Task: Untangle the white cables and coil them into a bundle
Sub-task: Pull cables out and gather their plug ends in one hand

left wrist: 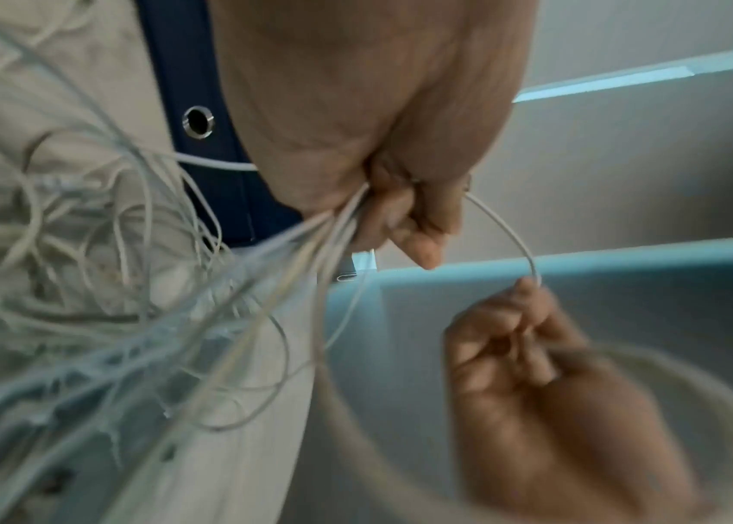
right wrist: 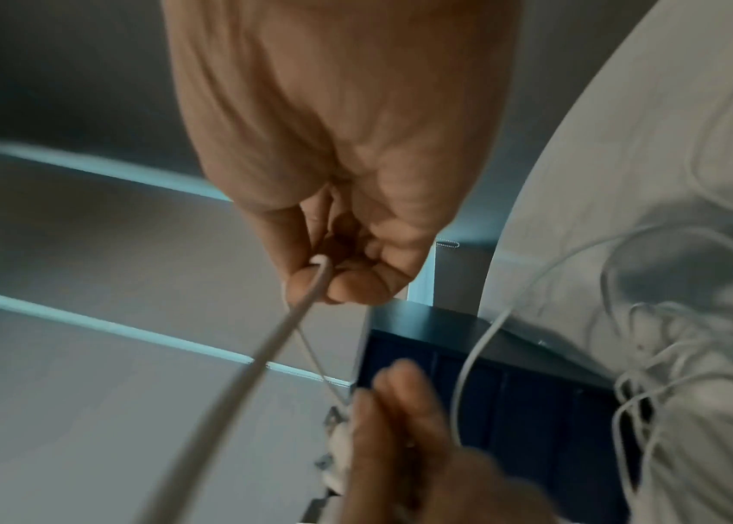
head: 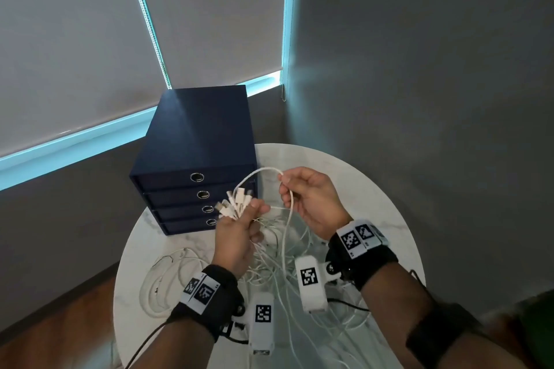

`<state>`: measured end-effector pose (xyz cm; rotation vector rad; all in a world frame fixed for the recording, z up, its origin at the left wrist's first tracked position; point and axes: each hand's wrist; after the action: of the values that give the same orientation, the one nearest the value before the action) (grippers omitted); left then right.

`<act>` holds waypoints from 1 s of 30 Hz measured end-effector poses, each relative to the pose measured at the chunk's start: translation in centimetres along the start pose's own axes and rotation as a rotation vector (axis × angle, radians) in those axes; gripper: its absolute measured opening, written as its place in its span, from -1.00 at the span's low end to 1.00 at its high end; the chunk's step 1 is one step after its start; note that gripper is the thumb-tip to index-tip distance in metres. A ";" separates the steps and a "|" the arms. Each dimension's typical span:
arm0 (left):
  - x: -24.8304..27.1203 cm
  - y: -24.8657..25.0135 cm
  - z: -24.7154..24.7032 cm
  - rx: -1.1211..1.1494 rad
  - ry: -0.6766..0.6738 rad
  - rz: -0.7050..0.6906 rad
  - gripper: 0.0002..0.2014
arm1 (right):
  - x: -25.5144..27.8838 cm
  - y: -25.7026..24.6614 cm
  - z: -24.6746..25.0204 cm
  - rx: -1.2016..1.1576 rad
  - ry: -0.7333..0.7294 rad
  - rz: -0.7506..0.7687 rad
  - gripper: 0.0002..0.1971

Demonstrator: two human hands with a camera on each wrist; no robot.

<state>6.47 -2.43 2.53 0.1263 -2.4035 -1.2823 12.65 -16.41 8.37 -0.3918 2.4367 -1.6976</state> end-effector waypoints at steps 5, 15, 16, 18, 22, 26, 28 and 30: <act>-1.3 1.2 0.0 0.231 0.072 0.075 -0.79 | 1.8 3.7 1.8 0.319 -0.039 0.070 -0.91; -1.7 1.9 -1.0 0.249 0.064 0.032 -0.84 | 5.1 9.3 6.5 1.050 -0.085 0.003 -0.84; -1.5 1.6 -1.3 0.165 0.020 0.020 -0.84 | 5.3 9.7 6.3 1.115 -0.141 -0.007 -0.88; -0.9 1.0 -1.8 -0.067 -0.053 -0.017 -0.85 | 4.7 9.8 5.9 1.190 -0.232 -0.048 -0.93; -0.9 0.0 -1.3 -0.535 -0.092 -0.135 -0.80 | 1.9 7.1 5.6 0.967 -0.062 -0.077 -0.81; -1.3 -1.2 -0.3 -0.766 -0.191 -0.167 -0.83 | 0.1 4.1 3.5 0.543 0.059 -0.186 -0.66; -0.9 -1.9 0.0 -0.721 -0.344 -0.190 -0.85 | 0.0 3.2 2.3 0.473 -0.010 -0.243 -0.57; -0.9 -2.5 0.2 -0.676 -0.408 -0.159 -0.83 | -0.1 3.0 1.6 0.320 -0.011 -0.310 -0.62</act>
<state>6.94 -3.42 0.08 -0.1591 -2.1385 -2.3034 12.82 -16.82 4.96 -0.7603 2.1270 -2.1566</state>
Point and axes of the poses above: each hand's wrist, its own x-axis away from the middle knuckle, its own z-axis out of the back of the hand, y = z × x, and after that the axes turned 2 degrees about z, right-handed
